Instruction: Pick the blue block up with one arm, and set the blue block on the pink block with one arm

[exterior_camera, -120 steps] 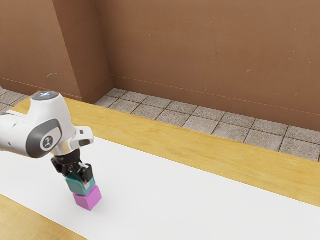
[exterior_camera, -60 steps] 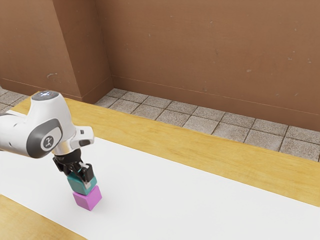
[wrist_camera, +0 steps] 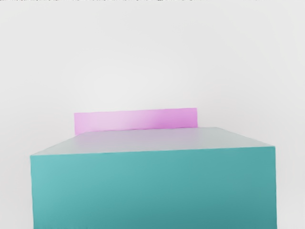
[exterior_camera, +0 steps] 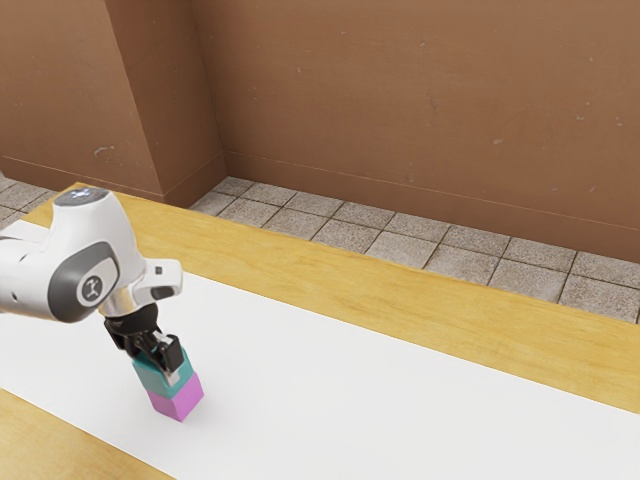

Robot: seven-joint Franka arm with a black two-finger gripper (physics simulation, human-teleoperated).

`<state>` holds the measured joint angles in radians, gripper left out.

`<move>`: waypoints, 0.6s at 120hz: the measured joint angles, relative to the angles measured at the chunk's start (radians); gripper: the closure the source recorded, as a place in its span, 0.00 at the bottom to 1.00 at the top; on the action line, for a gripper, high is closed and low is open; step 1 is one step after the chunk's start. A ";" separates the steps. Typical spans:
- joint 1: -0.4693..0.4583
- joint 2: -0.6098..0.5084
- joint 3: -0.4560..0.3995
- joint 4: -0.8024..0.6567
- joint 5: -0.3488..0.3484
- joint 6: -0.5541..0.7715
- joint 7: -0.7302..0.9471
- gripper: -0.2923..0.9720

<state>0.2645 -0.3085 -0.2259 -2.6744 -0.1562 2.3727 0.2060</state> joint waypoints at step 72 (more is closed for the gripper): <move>0.000 0.034 0.040 0.032 -0.018 -0.001 0.075 0.49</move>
<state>0.2646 -0.2747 -0.1856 -2.6427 -0.1744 2.3721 0.2805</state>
